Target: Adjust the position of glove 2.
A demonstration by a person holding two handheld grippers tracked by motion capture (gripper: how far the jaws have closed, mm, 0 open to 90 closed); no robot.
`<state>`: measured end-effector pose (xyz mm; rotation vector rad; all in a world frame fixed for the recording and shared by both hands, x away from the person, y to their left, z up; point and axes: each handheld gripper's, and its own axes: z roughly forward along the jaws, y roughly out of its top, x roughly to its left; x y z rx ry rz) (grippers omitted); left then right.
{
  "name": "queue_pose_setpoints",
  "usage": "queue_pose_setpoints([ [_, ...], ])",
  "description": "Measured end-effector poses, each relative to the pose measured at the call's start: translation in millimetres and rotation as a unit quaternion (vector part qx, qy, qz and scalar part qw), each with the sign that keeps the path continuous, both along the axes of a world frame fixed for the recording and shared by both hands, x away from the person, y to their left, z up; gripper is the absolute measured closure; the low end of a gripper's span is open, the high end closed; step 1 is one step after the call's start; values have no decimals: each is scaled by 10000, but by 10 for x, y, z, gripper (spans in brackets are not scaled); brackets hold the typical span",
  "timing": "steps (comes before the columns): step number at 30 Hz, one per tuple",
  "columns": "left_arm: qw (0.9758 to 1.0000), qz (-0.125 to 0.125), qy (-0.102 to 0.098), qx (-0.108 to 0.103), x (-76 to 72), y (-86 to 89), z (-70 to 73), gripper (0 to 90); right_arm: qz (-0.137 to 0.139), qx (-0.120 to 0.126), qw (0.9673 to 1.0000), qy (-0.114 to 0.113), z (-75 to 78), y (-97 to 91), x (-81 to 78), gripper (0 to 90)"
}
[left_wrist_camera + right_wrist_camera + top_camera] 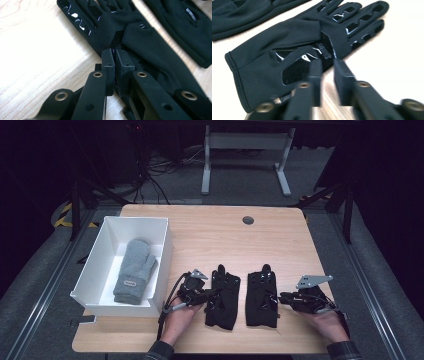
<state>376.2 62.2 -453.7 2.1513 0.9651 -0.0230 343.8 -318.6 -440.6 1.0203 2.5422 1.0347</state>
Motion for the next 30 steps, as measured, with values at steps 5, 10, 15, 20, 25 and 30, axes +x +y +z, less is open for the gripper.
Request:
queue_pose_setpoints([
  [5, 9993, -88, 57, -361, 3, 38, 110, 878, -8, -82, 9998, 161, -52, -30, 66, 900],
  [10, 9990, -134, 15, -431, 16, 47, 169, 879, 5, -122, 9997, 217, -86, -18, 111, 900],
  [15, 9983, -215, 28, -542, 38, 35, 215, 880, 105, -156, 9994, 284, -112, 48, 133, 900],
  [20, 9972, -270, 57, -688, 40, 28, 262, 879, 272, -127, 9991, 314, -116, 139, 141, 900],
  [25, 9973, -239, 38, -700, 84, 14, 275, 879, 421, -126, 9986, 295, -122, 244, 159, 900],
  [30, 9977, -216, 29, -641, 186, -5, 299, 879, 523, -161, 9982, 248, -122, 315, 197, 900],
])
